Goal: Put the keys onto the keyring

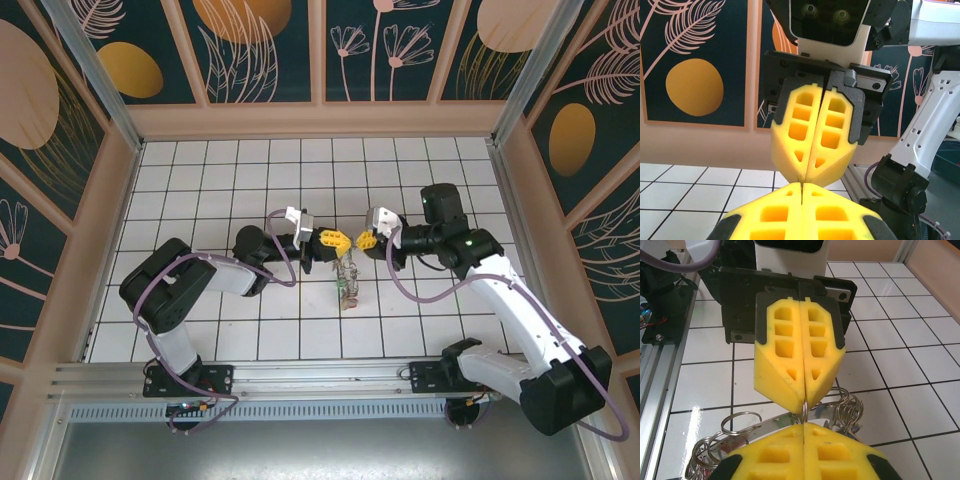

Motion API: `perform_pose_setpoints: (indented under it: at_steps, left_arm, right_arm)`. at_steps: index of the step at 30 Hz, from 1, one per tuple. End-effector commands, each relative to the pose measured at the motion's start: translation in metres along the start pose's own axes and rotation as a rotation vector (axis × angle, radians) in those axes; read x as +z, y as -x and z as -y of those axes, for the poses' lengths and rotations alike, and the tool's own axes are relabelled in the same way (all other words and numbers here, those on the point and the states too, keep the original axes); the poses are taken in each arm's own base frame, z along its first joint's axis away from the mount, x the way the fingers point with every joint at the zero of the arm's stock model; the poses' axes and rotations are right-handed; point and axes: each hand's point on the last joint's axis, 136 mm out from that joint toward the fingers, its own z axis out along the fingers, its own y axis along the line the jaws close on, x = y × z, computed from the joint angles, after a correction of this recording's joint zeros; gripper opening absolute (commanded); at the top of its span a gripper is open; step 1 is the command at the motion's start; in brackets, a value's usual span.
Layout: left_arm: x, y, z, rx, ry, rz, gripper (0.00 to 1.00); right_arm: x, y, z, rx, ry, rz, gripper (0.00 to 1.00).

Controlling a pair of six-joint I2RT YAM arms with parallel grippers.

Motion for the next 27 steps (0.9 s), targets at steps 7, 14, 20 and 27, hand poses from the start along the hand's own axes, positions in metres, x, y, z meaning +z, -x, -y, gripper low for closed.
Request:
perform_pose_setpoints:
  at_steps: [7, 14, 20, 27]
  left_arm:
    - [0.004, 0.033, 0.013, 0.109, -0.046, 0.102, 0.0]
    - [0.005, 0.034, 0.012, 0.106, -0.049, 0.108, 0.0]
    - [0.005, 0.036, 0.012, 0.107, -0.047, 0.12, 0.0]
    - [0.003, 0.039, 0.014, 0.116, -0.048, 0.137, 0.0]
  right_arm:
    - [0.005, -0.008, -0.001, 0.022, 0.02, 0.038, 0.14]
    - [0.009, -0.002, 0.004, 0.018, 0.027, 0.076, 0.13]
    - [0.02, -0.002, 0.003, 0.03, 0.073, 0.103, 0.05]
    - [0.028, -0.006, 0.004, 0.041, 0.092, 0.118, 0.06]
